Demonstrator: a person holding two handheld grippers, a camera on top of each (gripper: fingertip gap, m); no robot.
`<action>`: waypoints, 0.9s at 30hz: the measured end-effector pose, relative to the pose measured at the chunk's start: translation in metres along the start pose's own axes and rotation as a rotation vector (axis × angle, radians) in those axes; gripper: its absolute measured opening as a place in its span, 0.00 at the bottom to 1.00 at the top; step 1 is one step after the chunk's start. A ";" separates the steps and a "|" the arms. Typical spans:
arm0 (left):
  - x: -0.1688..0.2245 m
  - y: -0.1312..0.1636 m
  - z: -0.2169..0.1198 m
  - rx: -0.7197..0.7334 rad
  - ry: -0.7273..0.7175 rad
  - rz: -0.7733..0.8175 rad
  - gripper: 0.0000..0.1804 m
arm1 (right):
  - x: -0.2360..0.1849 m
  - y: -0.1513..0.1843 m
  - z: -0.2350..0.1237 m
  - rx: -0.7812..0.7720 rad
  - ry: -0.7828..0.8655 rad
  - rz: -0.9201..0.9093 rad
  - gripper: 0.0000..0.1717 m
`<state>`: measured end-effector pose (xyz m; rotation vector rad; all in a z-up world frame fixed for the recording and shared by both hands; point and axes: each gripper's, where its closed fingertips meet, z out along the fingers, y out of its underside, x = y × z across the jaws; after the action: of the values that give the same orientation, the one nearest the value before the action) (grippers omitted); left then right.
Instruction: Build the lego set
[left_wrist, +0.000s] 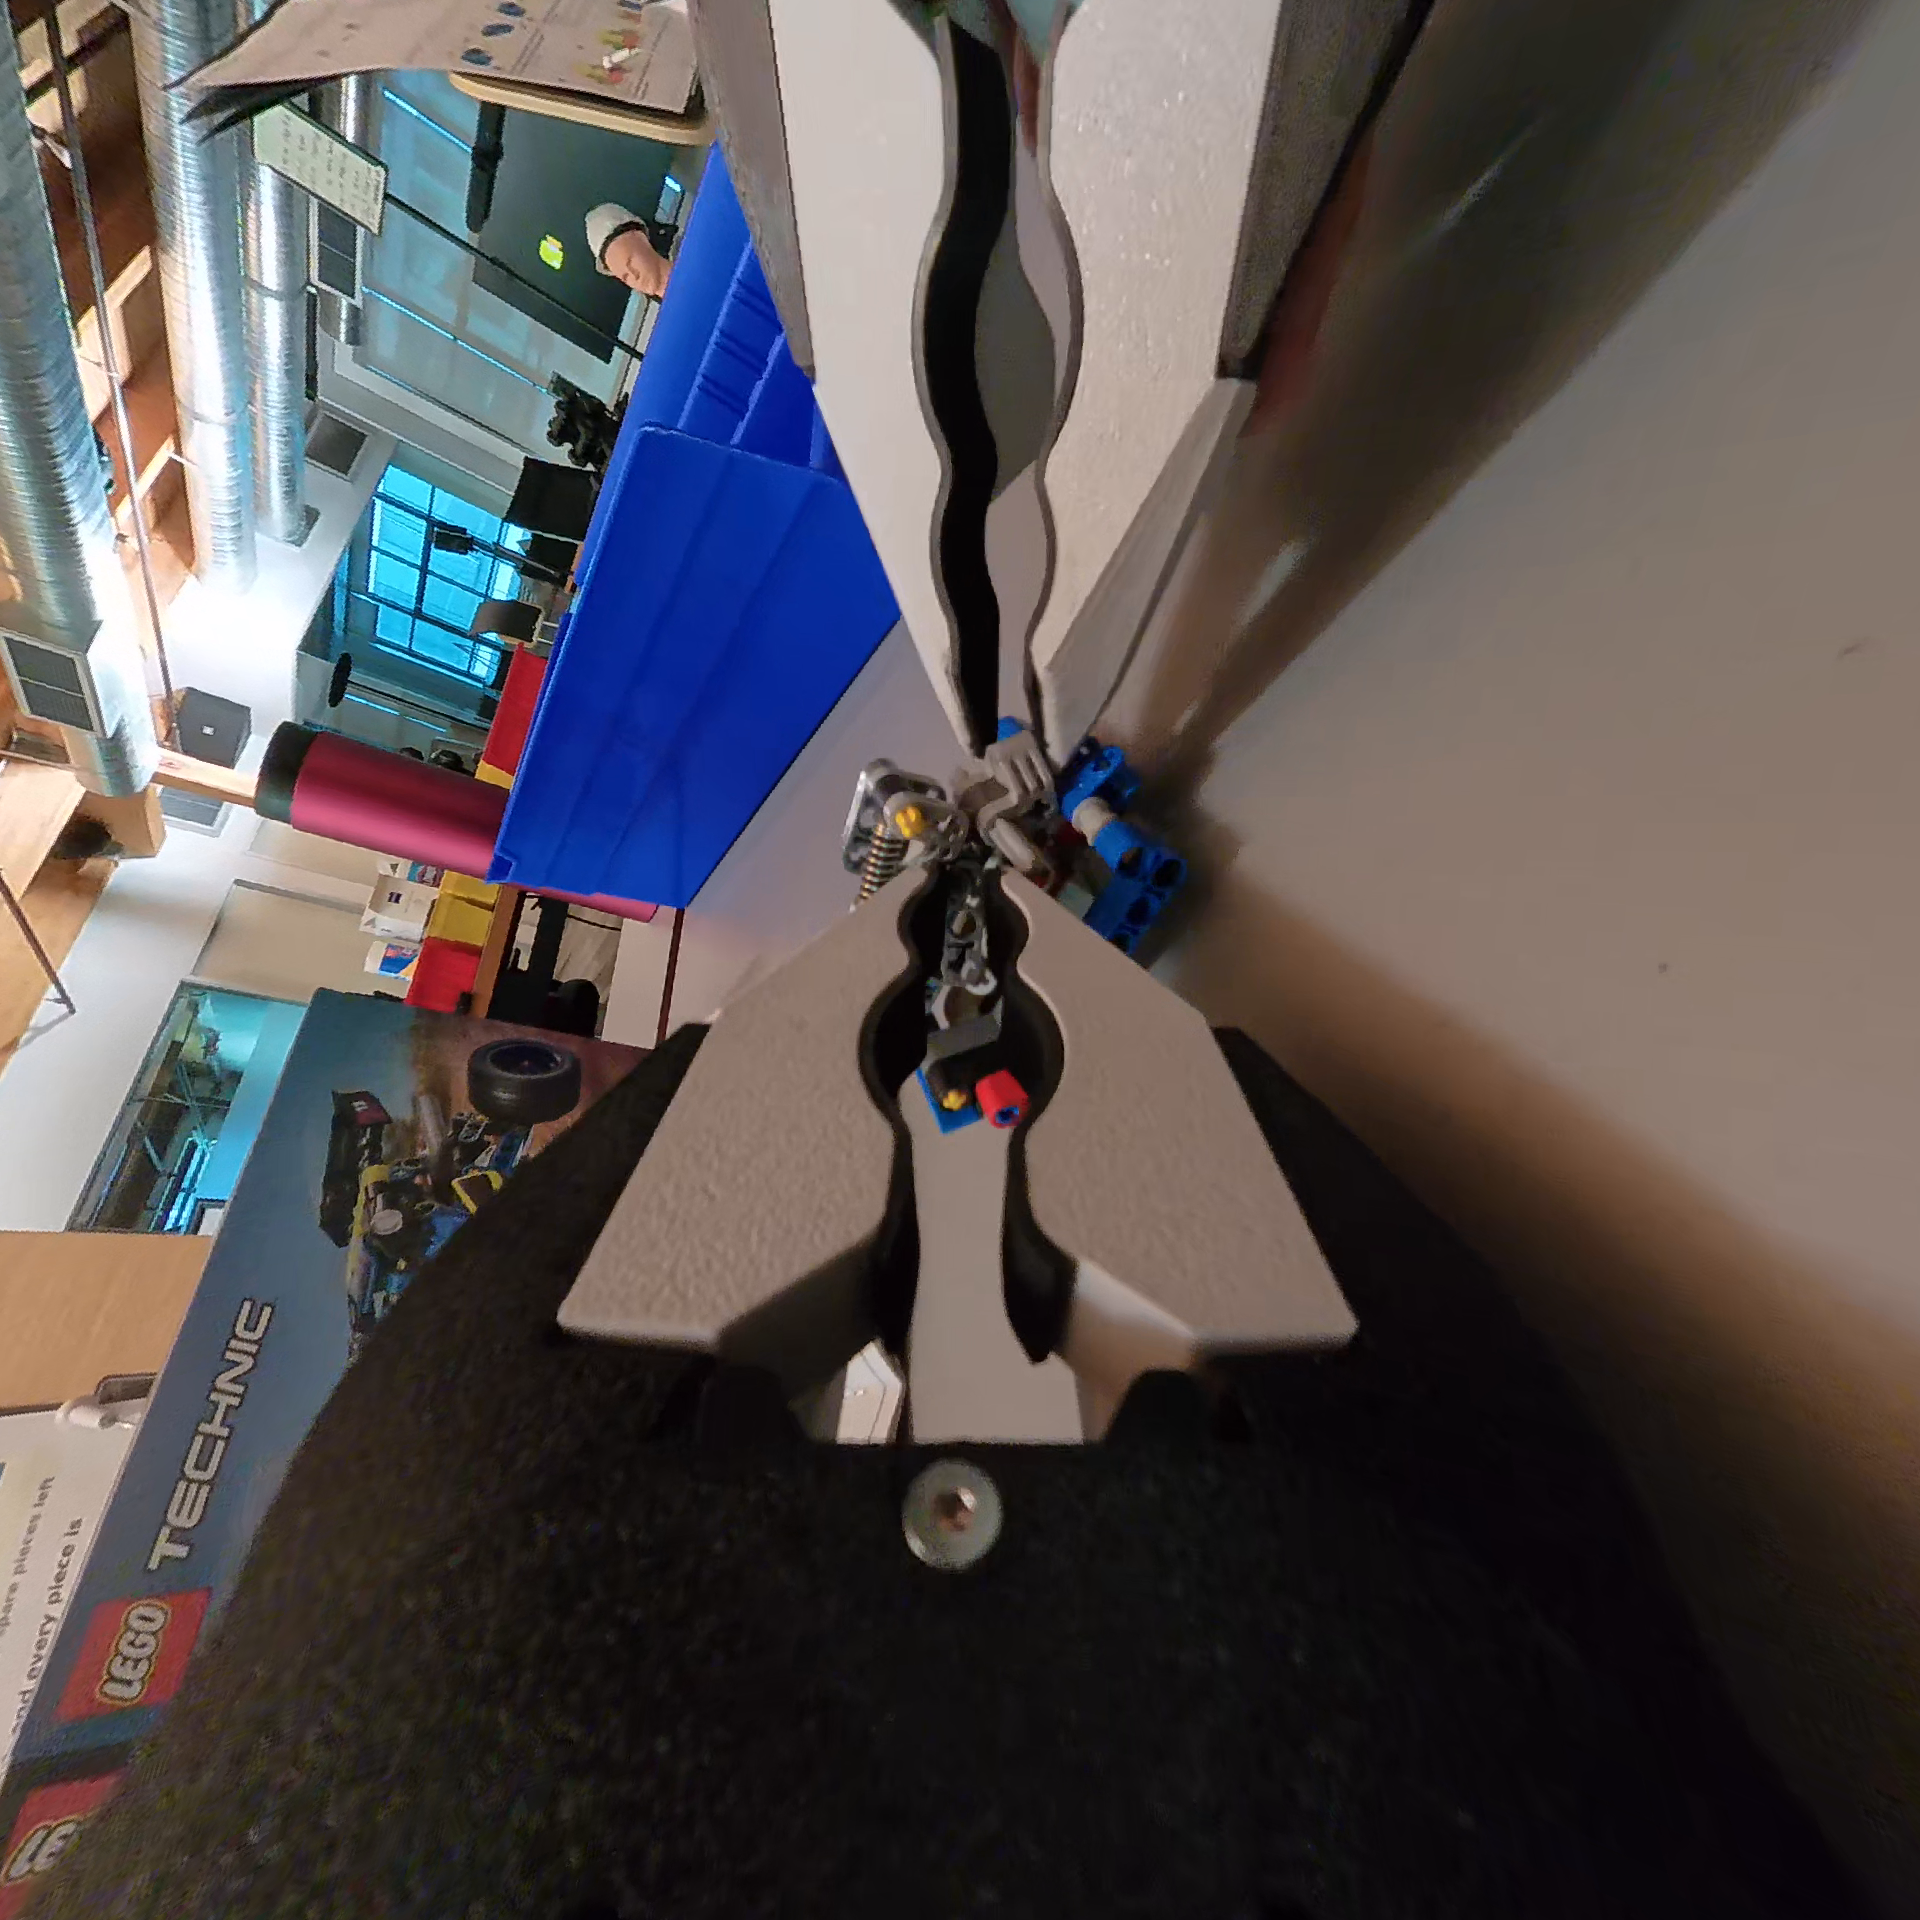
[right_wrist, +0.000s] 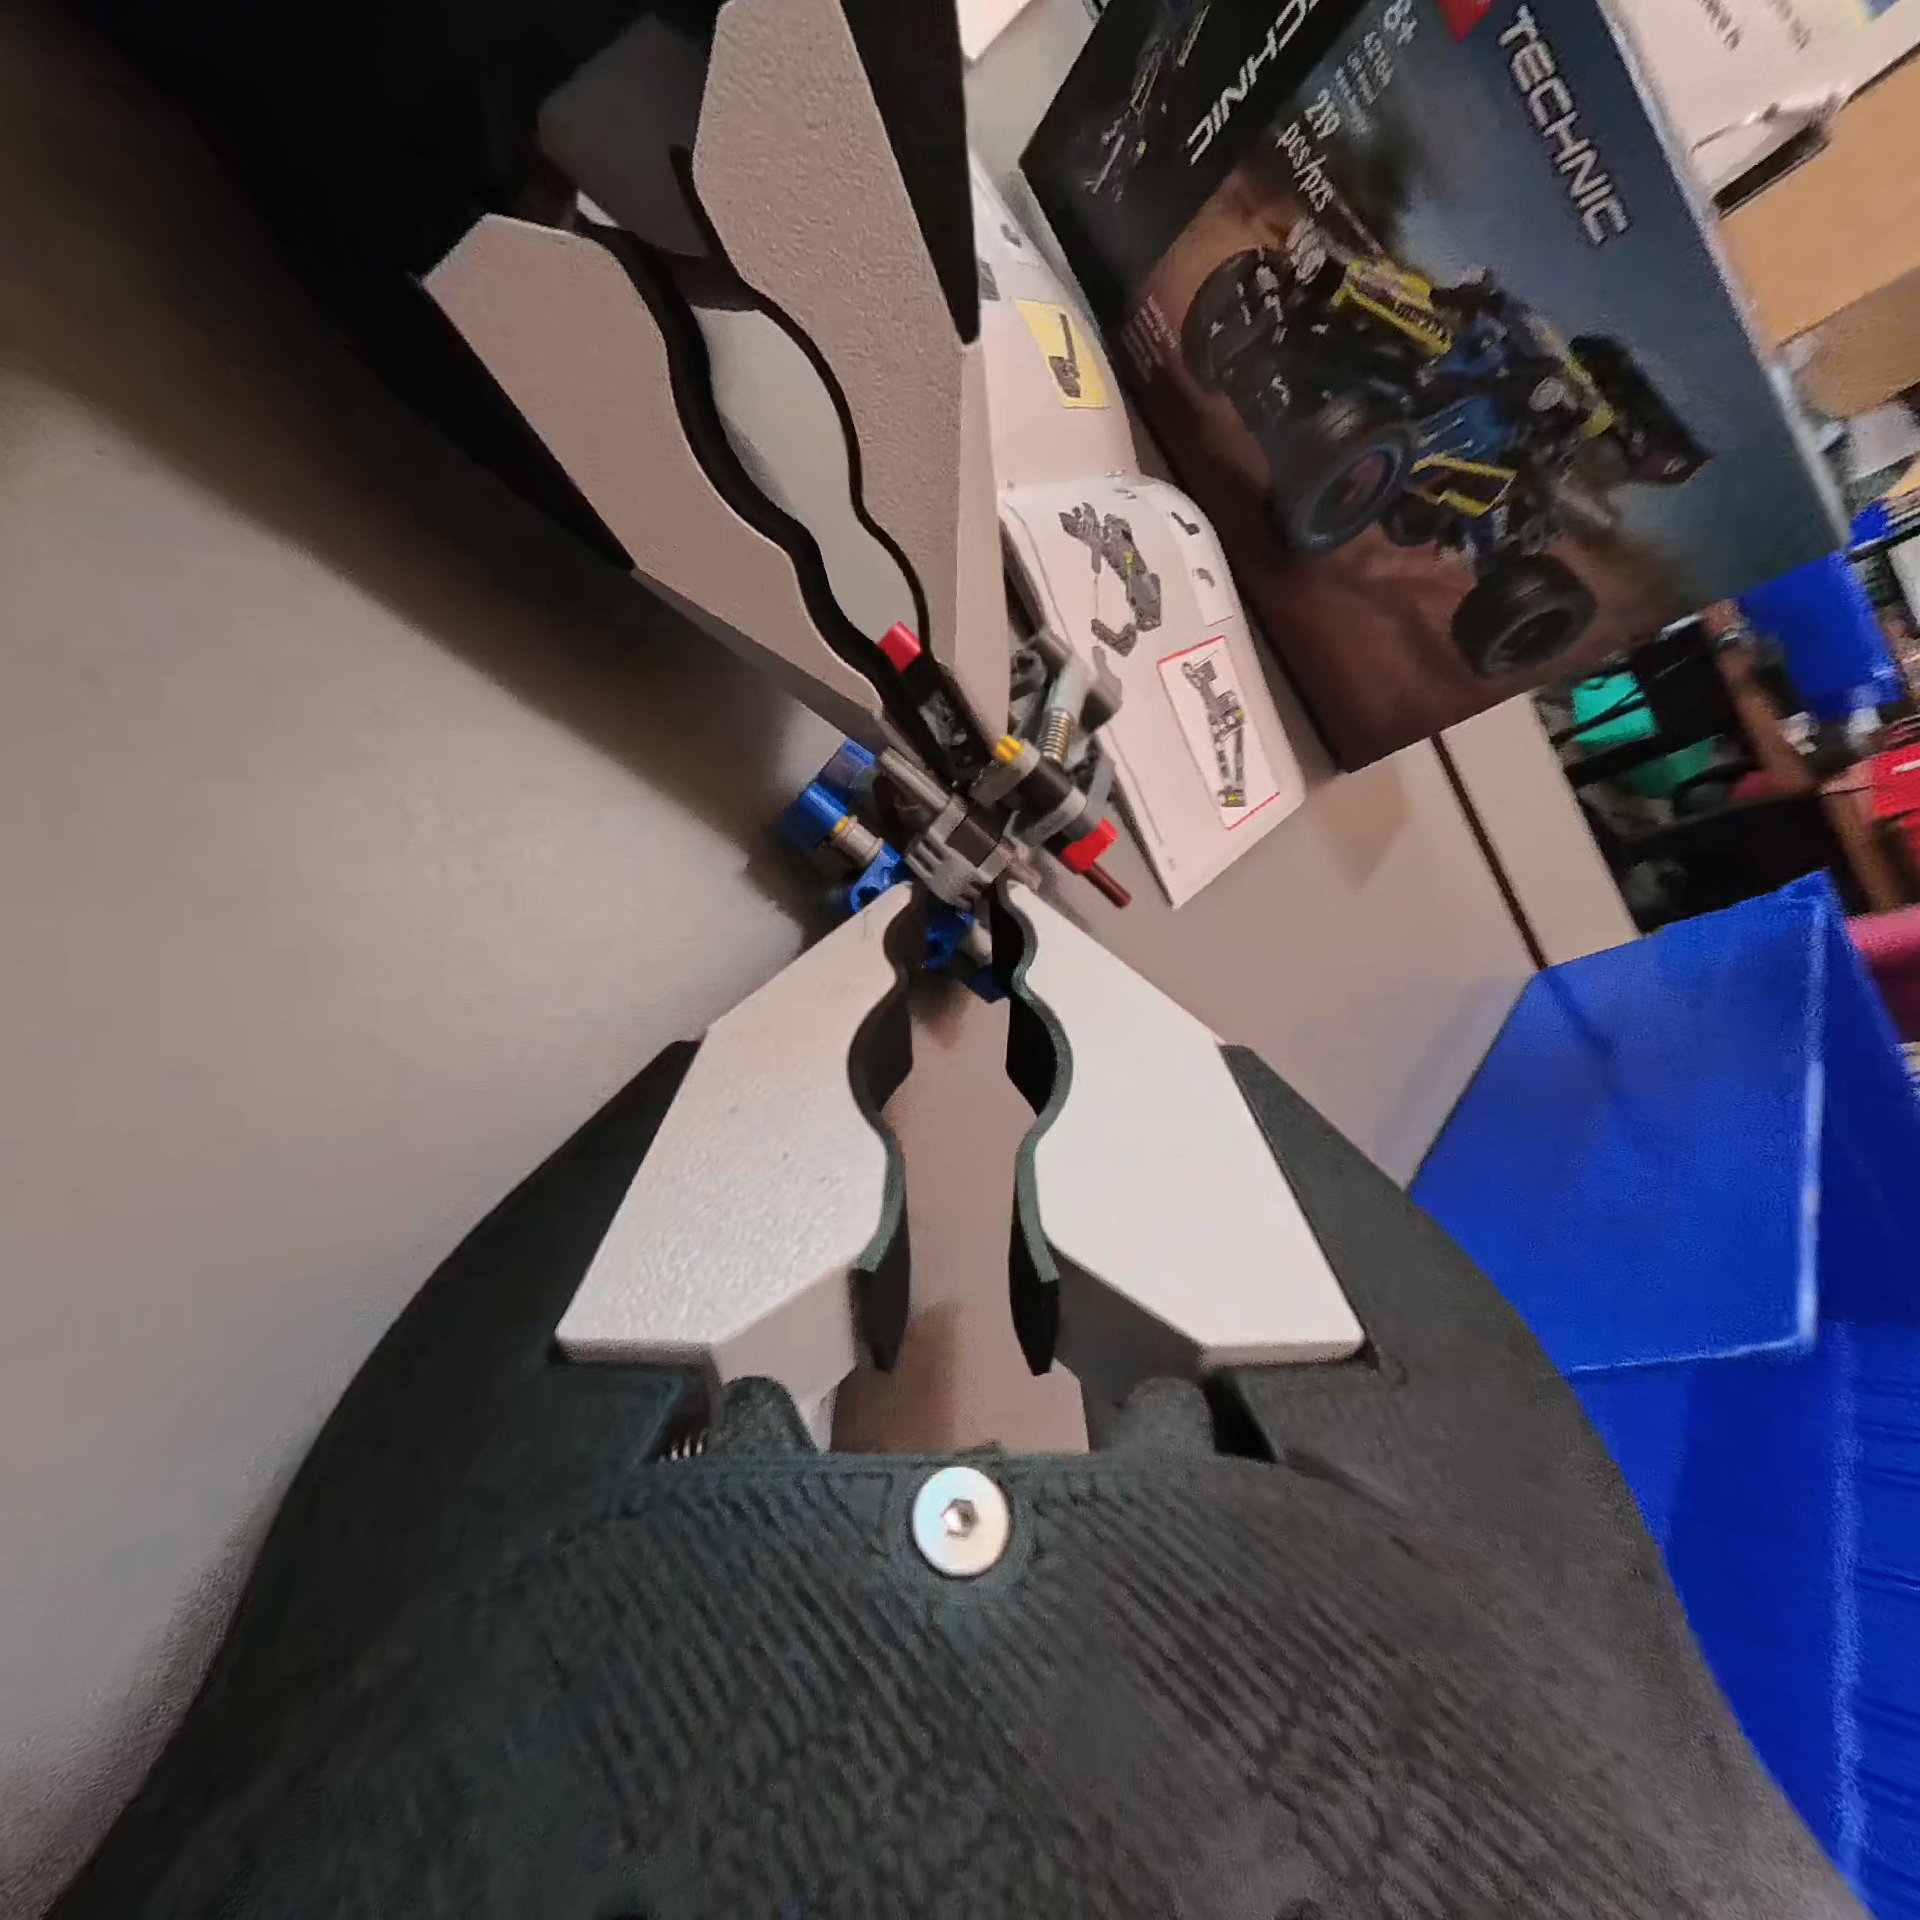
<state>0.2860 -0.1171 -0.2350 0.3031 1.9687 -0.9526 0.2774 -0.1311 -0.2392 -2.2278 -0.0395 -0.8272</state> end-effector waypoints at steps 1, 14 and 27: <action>0.000 0.000 0.000 0.000 -0.002 0.000 0.02 | 0.002 -0.001 0.000 0.003 0.022 -0.021 0.04; -0.001 0.001 0.000 -0.005 -0.001 -0.001 0.02 | 0.003 -0.001 0.005 0.057 -0.004 0.086 0.06; 0.000 0.001 0.001 0.002 0.003 -0.004 0.02 | 0.006 -0.003 0.005 0.095 -0.114 0.371 0.08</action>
<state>0.2866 -0.1171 -0.2354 0.3019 1.9717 -0.9570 0.2838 -0.1274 -0.2367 -2.1018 0.2671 -0.4858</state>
